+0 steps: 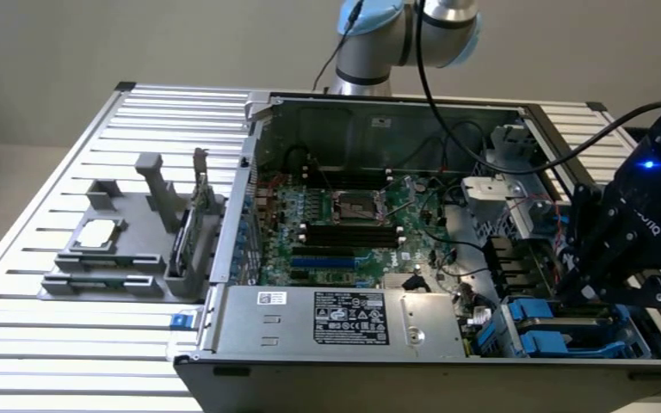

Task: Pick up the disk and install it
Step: 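Insert the second disk wire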

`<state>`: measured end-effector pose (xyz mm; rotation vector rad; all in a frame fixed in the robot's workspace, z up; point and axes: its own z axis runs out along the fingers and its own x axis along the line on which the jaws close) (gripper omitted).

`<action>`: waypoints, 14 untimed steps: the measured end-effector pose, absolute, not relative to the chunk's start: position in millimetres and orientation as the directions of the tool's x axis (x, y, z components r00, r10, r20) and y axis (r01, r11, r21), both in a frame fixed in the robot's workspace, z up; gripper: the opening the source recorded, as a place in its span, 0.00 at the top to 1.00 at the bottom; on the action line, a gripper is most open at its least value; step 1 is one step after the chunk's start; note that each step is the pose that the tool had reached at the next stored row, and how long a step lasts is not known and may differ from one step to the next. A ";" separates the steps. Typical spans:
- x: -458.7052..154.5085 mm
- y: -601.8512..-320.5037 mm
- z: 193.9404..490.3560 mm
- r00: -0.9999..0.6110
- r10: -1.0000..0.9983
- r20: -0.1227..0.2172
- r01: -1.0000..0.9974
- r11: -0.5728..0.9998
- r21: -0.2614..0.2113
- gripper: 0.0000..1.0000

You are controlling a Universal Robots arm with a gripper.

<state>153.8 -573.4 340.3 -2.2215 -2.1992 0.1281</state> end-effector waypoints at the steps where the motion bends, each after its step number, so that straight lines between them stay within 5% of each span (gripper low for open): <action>1: 153.9 -573.3 340.3 0.008 0.999 -0.049 0.998 -0.012 -0.067 0.84; 14: 154.9 -574.5 339.7 0.008 0.999 -0.049 0.998 -0.012 -0.067 0.84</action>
